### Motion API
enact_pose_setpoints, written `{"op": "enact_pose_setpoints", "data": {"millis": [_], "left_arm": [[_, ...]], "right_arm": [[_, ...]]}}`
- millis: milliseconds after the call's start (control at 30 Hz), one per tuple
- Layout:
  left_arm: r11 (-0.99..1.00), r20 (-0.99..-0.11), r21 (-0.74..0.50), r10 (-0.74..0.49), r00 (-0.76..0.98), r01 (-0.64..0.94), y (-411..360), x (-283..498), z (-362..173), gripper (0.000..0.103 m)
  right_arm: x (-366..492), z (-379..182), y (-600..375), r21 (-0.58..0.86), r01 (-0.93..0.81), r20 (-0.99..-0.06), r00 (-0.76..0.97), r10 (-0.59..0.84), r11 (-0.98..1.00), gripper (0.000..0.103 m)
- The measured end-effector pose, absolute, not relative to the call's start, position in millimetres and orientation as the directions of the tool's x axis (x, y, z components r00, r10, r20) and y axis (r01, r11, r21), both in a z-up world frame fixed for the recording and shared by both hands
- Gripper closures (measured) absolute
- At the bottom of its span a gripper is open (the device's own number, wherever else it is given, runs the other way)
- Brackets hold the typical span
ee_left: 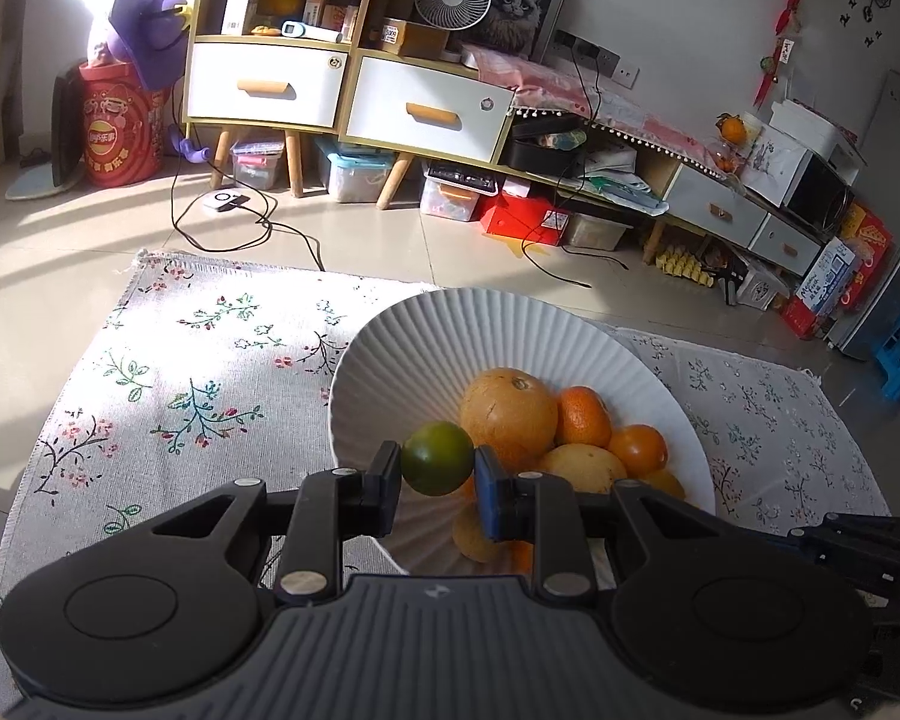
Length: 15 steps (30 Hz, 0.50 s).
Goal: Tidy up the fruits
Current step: 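Carry the lime and yellow-brown fruit toward the white plate with both tools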
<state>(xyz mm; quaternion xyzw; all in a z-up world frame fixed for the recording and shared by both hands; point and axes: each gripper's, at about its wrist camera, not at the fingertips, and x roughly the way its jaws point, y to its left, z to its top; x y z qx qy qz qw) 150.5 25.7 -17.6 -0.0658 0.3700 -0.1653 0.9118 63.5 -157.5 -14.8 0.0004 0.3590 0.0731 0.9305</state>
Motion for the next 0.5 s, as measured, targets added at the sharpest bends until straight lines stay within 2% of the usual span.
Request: {"op": "enact_pose_setpoints", "data": {"millis": [500], "left_arm": [[0.93,-0.663,-0.261,-0.368,0.652,0.26,28.1,154.4,-17.4,0.092]], "right_arm": [[67.4,-18.4,-157.7,0.051,-0.132,-0.679,0.723,0.131,0.99,0.08]]}}
